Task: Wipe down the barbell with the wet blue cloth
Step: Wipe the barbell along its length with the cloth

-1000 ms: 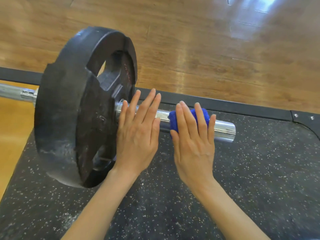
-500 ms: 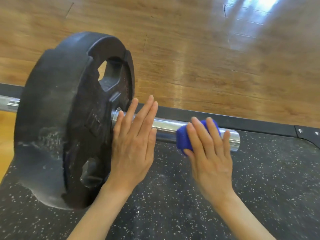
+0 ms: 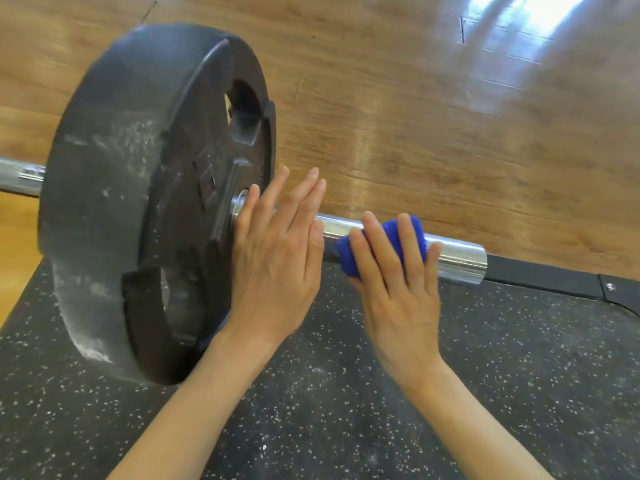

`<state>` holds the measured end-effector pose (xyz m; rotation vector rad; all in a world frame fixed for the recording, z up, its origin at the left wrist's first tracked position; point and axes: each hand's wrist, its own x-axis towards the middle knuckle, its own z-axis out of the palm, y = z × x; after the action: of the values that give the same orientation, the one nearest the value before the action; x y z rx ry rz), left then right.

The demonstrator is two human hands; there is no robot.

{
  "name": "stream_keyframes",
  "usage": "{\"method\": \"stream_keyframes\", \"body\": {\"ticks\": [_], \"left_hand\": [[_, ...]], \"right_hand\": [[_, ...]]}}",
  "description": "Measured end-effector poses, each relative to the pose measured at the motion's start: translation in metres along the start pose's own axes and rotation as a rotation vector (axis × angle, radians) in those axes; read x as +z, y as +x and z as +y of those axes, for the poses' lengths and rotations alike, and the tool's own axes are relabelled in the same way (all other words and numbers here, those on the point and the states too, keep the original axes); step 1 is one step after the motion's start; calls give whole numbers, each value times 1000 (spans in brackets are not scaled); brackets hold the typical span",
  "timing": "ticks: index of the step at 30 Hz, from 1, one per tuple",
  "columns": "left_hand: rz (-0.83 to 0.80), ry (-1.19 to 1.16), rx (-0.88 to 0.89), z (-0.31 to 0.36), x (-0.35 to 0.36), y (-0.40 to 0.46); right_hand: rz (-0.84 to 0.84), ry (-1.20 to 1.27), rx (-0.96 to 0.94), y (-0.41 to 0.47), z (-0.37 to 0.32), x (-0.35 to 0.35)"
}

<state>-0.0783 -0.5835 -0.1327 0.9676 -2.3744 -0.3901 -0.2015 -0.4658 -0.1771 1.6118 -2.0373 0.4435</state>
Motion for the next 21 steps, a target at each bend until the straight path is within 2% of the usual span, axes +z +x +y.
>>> {"method": "stream_keyframes", "body": {"ticks": [3, 6, 8, 12, 14, 18, 21], "left_hand": [[-6, 1, 0, -1, 2, 12], [-5, -2, -10, -1, 3, 20], [2, -3, -16, 0, 5, 23], [-6, -4, -14, -1, 4, 19], [-22, 1, 4, -2, 2, 15], [-21, 13, 2, -1, 2, 10], [-26, 19, -2, -1, 1, 8]], "right_hand": [[-10, -88, -59, 8, 18, 1], [12, -32, 78, 14, 16, 2], [37, 25, 105, 24, -1, 8], [-2, -81, -45, 23, 6, 6], [-25, -79, 11, 11, 16, -5], [-94, 129, 246, 27, -8, -18], [-151, 115, 225, 42, -5, -26]]}}
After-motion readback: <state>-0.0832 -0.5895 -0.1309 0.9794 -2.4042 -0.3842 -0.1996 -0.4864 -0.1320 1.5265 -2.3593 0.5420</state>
